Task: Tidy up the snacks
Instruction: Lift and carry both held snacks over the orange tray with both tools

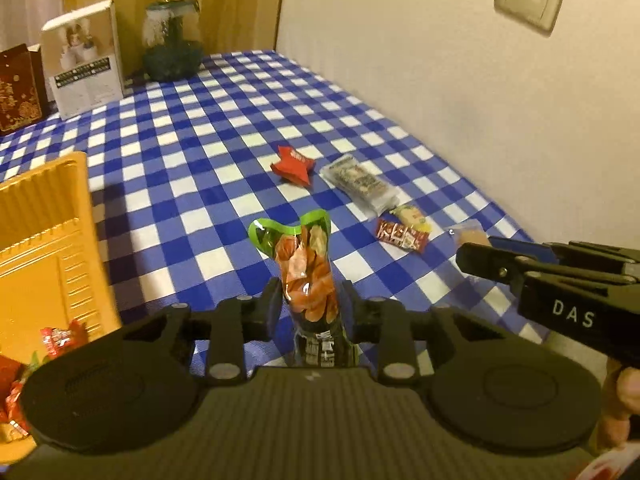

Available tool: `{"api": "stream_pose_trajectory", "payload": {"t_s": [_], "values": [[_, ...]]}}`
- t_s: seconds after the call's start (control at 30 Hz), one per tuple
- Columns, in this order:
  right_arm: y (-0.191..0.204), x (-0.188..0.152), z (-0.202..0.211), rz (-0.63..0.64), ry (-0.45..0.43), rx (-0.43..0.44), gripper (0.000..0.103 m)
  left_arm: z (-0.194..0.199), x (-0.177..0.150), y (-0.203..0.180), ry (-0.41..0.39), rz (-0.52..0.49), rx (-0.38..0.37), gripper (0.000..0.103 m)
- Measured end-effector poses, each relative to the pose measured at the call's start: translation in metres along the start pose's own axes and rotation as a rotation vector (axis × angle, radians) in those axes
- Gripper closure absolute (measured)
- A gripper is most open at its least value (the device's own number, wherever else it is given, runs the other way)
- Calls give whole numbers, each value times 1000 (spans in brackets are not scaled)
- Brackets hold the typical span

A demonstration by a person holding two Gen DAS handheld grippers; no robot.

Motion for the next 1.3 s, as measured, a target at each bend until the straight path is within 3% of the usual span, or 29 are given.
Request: {"api": "stream_pose_trajectory", "payload": {"t_s": [0.57,1.3], "values": [[64,16,34,67,-47,65,78,71,-10,39,-50,116,12,76],[195,7,45,168,-40,270,78,171,-35,131,-110,240,164,76]]}}
Point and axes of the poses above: each gripper's, at about its wrist camera, not at the fingertips, and z roughly against the way its jaws point, y to its left, x to its top, the point moved 9 cm from there along -z, roughly the way its jaws point, and after that the axes turned 5 degrees about x, right-handed, at the moved point
